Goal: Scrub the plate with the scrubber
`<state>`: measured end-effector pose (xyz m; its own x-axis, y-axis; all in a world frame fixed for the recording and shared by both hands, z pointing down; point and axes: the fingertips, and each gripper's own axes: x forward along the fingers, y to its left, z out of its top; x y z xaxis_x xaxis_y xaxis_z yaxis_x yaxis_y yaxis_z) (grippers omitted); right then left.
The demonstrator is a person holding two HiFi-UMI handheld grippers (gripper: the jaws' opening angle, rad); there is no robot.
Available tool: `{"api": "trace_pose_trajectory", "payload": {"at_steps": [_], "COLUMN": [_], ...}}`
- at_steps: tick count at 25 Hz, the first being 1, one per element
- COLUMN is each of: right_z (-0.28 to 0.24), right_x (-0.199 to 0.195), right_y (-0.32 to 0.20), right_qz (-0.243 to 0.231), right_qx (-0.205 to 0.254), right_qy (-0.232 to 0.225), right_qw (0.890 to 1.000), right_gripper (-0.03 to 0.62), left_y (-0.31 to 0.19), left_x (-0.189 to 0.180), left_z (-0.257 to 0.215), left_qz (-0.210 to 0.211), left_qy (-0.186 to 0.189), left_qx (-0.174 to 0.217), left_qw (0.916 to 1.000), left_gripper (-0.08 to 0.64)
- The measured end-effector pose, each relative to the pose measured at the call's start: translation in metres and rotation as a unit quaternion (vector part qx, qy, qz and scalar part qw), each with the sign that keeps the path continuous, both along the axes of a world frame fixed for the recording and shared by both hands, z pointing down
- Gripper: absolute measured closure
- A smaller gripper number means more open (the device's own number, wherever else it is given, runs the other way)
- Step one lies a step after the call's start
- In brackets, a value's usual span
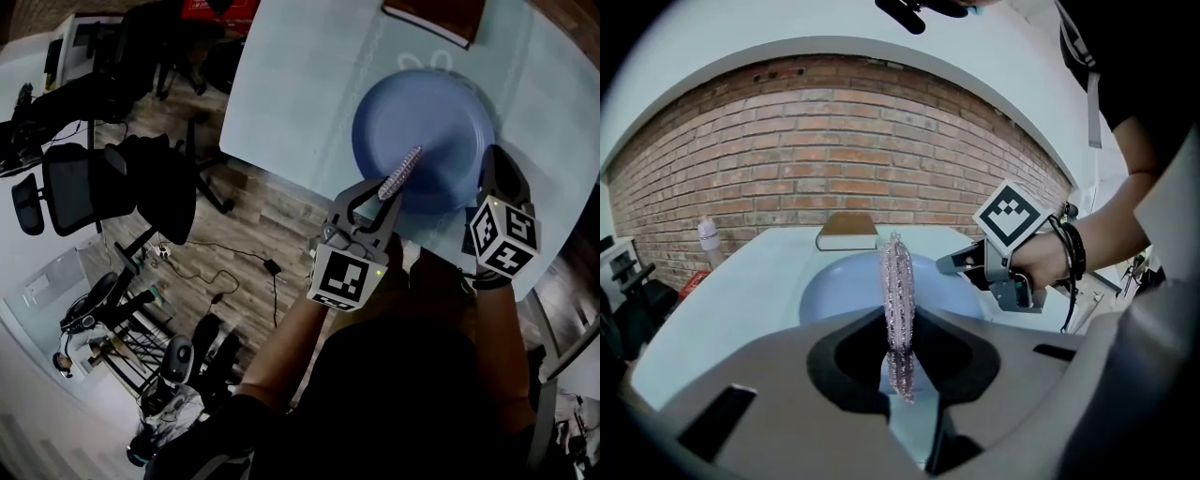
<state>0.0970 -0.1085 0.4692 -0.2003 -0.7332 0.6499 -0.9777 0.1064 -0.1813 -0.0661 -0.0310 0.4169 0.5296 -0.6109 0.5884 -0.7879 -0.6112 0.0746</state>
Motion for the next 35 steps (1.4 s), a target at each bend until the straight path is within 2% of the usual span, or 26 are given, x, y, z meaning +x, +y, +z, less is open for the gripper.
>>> {"api": "trace_pose_trajectory", "payload": {"at_steps": [9, 15, 22, 35], "right_z": [0.001, 0.001, 0.002, 0.002], "right_x": [0.003, 0.0, 0.001, 0.002], "right_y": [-0.003, 0.001, -0.001, -0.001], "right_qz": [-0.004, -0.007, -0.013, -0.021], "right_qx": [0.0, 0.0, -0.001, 0.001], "right_qy": [-0.006, -0.011, -0.023, -0.034], "right_qw": [1.0, 1.0, 1.0, 0.999], "right_gripper": [0.545, 0.545, 0.545, 0.545], "left_y": [0.017, 0.022, 0.004, -0.044], "left_x": [0.048, 0.075, 0.087, 0.101], "left_z": [0.005, 0.005, 0.01, 0.016], "left_qz": [0.071, 0.095, 0.078, 0.051], "left_qy": [0.054, 0.068, 0.087, 0.07], "left_qx": [-0.048, -0.045, -0.045, -0.02], "left_qw": [0.9949, 0.9921, 0.9921, 0.996], "left_gripper": [0.48, 0.48, 0.48, 0.48]}}
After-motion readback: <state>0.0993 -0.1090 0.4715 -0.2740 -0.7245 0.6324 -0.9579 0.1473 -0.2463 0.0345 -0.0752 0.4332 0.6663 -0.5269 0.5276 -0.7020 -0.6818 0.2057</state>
